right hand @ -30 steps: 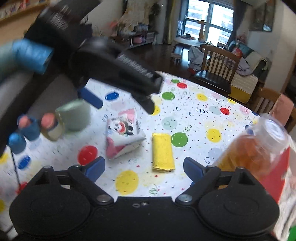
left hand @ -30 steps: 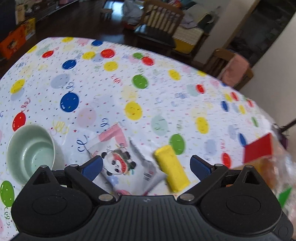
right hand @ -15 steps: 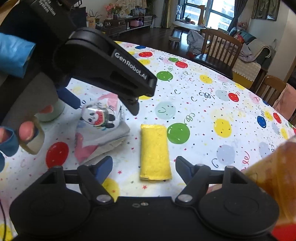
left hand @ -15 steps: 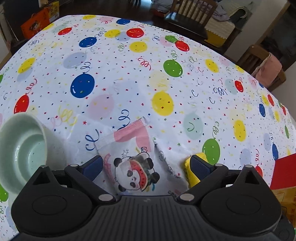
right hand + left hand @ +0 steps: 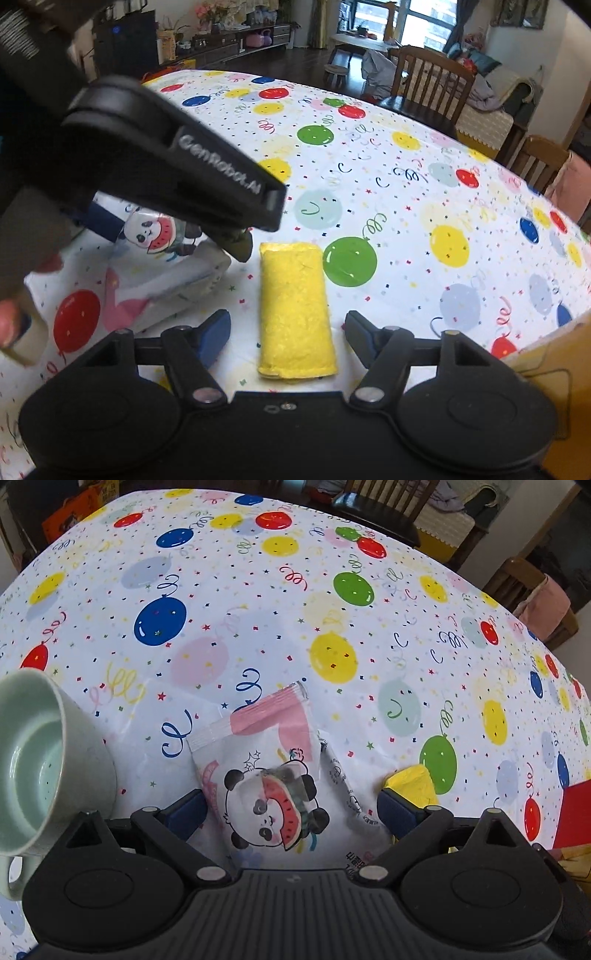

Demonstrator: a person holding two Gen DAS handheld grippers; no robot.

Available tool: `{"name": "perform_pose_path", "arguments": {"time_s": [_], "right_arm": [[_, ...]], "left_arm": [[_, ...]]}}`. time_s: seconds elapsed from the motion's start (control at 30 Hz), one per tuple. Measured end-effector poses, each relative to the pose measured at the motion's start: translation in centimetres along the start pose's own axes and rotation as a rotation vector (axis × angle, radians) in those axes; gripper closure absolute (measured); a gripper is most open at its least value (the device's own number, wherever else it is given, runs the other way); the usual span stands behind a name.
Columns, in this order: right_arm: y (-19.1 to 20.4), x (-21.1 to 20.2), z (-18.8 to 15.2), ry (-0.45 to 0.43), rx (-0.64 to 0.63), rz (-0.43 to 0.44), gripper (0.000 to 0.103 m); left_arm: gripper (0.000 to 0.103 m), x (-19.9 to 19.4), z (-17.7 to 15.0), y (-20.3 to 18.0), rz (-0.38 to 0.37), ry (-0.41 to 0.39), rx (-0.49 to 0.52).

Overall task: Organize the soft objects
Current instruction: 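Grasp the panda-print snack bag with the left gripper while the right gripper grasps the yellow sponge, then carry the panda bag and yellow sponge over the red box and lower them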

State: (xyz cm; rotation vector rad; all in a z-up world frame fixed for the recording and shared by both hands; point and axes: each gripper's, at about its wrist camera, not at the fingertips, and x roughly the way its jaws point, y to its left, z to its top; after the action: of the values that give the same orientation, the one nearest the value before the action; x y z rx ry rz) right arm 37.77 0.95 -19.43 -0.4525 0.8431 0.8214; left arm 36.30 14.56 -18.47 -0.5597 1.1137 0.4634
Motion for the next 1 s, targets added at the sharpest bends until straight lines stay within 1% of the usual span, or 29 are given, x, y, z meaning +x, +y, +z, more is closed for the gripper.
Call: {"name": "perform_pose_path", "arguments": {"time_s": [0.1, 0.2, 0.23, 0.27, 0.33, 0.43, 0.67, 0.83, 1.0], "right_arm": [[0.1, 0.0, 0.1, 0.000, 0.015, 0.006, 0.039], [0.1, -0.2, 0.0, -0.005, 0.043, 0.020, 0.051], [0.2, -0.4, -0.1, -0.007, 0.048, 0.013, 0.057], [0.2, -0.5, -0.1, -0.010, 0.052, 0.008, 0.066], [0.0, -0.6, -0.1, -0.008, 0.077, 0.010, 0.066], [0.0, -1.0, -0.3, 0.005, 0.095, -0.001, 0.067], [0.5, -3.0, -0.8, 0.012, 0.128, -0.001, 0.067], [0.9, -5.4, -1.3, -0.003, 0.135, 0.008, 0.067], [1.2, -8.2, -1.9, -0.023, 0.157, 0.021, 0.067]], "left_arm": [[0.010, -0.3, -0.2, 0.2, -0.008, -0.016, -0.004], [0.027, -0.7, -0.3, 0.4, -0.002, -0.037, -0.001], [0.027, -0.8, -0.3, 0.5, -0.012, -0.036, -0.003], [0.029, -0.8, -0.3, 0.6, -0.014, -0.038, -0.003], [0.034, -1.0, -0.4, 0.8, -0.013, -0.045, -0.004], [0.038, -1.4, -0.7, 0.9, -0.014, -0.057, 0.001], [0.040, -2.5, -1.7, 1.3, -0.024, -0.067, 0.021], [0.040, -4.0, -2.7, 1.4, -0.033, -0.088, 0.057], [0.040, -6.1, -3.7, 1.5, -0.063, -0.112, 0.085]]}}
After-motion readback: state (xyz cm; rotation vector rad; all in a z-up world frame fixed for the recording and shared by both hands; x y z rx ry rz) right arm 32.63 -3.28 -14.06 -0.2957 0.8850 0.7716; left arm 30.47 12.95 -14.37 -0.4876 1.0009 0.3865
